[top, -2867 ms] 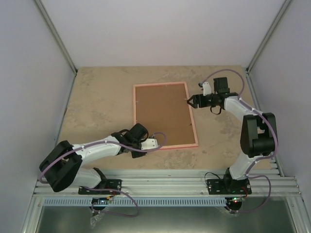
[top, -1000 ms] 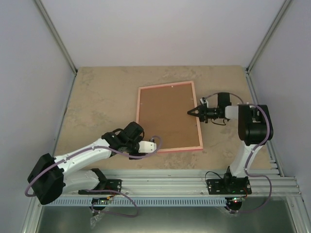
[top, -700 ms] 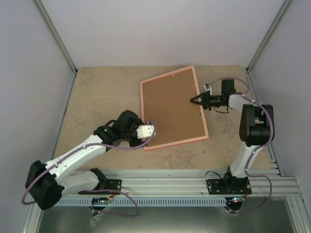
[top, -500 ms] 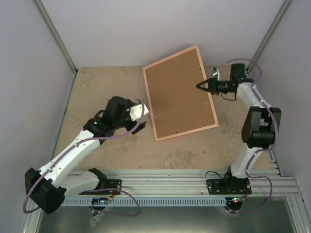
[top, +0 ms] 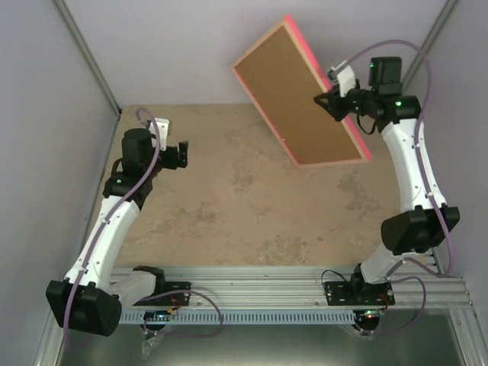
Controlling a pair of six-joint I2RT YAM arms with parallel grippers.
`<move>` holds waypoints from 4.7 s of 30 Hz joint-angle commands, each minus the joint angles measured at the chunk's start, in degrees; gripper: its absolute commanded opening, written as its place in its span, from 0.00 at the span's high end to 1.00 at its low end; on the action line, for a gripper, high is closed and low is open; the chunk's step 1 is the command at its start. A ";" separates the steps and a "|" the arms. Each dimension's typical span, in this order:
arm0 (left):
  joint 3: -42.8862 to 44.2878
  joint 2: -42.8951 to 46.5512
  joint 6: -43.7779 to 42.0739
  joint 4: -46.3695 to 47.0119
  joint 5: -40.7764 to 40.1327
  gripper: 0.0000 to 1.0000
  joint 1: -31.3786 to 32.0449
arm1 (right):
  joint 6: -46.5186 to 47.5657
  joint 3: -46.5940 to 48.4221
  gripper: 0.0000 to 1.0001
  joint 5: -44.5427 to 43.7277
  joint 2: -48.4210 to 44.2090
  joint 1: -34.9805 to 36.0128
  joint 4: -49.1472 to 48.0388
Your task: Put the photo into the frame
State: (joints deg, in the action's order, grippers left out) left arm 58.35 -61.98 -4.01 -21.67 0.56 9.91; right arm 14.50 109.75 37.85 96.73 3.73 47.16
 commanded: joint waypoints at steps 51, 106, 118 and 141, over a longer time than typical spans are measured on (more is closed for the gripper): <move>10.14 -11.20 4.38 -4.00 12.92 0.00 -20.00 | 28.05 -61.51 0.02 -25.03 -12.27 53.60 -30.56; -21.73 -7.99 -30.40 -5.91 5.20 0.01 29.94 | 13.07 22.57 0.02 6.08 49.97 8.24 -0.03; -24.68 -14.38 -29.57 5.50 -8.23 0.00 32.98 | 15.50 19.95 0.02 8.56 54.57 6.57 4.38; -8.86 -35.23 -26.10 13.32 -13.97 0.01 10.35 | 28.78 -32.88 0.08 11.74 25.06 3.39 8.31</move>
State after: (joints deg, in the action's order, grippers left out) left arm 43.86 -90.54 -33.91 -11.00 -19.33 21.67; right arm 41.19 85.12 47.79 123.94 4.58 49.67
